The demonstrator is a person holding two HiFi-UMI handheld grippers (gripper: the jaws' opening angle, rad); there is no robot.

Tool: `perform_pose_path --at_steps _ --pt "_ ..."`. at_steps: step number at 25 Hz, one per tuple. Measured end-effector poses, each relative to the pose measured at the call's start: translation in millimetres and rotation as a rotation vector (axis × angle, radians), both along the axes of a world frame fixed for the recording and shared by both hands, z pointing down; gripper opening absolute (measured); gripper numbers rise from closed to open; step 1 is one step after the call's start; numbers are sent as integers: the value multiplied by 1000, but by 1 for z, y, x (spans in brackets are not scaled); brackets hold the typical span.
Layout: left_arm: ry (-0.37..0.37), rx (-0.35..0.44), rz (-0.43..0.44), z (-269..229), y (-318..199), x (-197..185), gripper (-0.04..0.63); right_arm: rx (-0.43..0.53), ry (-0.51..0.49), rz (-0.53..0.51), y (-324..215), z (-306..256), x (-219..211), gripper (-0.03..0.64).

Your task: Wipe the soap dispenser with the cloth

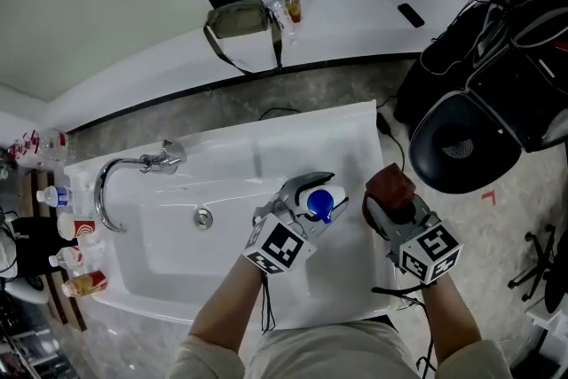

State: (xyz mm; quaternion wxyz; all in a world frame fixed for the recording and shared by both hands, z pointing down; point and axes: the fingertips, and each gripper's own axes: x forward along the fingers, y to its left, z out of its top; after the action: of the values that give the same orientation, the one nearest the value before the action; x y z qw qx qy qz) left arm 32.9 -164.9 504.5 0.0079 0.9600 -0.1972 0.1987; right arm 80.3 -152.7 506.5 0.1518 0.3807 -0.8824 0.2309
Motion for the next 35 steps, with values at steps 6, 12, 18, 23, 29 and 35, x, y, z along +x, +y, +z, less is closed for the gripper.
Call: perform_pose_path --at_steps 6,12,18,23,29,35 --pt "69 -126 -59 -71 3 -7 202 -25 65 -21 6 -1 -15 80" --pt "137 -138 -70 -143 4 -11 202 -6 92 -53 8 -18 -49 81" --pt "143 -156 -81 -158 4 -9 202 98 74 -140 13 -58 -91 81" --pt "162 -157 -104 -159 3 -18 202 103 53 -189 23 -66 -109 82" --pt "179 -152 -119 -155 9 -22 202 101 -4 -274 48 -66 -124 81" --pt "170 -135 -121 -149 9 -19 202 130 -51 -410 75 -73 -132 81"
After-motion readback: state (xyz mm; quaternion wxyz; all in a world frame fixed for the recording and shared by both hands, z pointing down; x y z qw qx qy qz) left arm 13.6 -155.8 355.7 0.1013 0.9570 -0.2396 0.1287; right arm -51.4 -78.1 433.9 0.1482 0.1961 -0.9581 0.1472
